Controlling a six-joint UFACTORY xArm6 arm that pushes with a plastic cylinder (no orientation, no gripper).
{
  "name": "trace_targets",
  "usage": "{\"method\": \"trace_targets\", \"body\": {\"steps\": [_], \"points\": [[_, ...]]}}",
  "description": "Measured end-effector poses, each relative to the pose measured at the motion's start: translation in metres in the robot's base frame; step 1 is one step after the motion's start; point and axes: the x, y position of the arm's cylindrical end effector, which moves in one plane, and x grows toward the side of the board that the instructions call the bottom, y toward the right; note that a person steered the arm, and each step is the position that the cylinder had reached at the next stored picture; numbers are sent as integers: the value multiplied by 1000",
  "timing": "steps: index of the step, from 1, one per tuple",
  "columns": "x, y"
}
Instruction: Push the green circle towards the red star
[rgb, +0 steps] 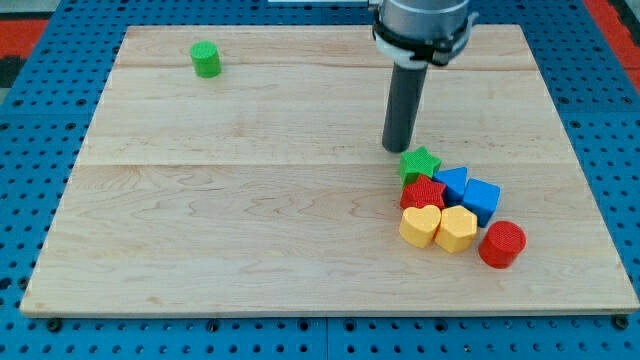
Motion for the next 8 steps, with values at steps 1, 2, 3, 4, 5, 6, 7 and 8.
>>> {"method": "trace_targets", "body": {"steps": [1,2,3,4,5,6,7,8], "points": [[-81,-37],[-156,-96],[-186,-189],[-182,-236],[-118,-217],[-65,-171],[-111,-198],[-144,-236]]}}
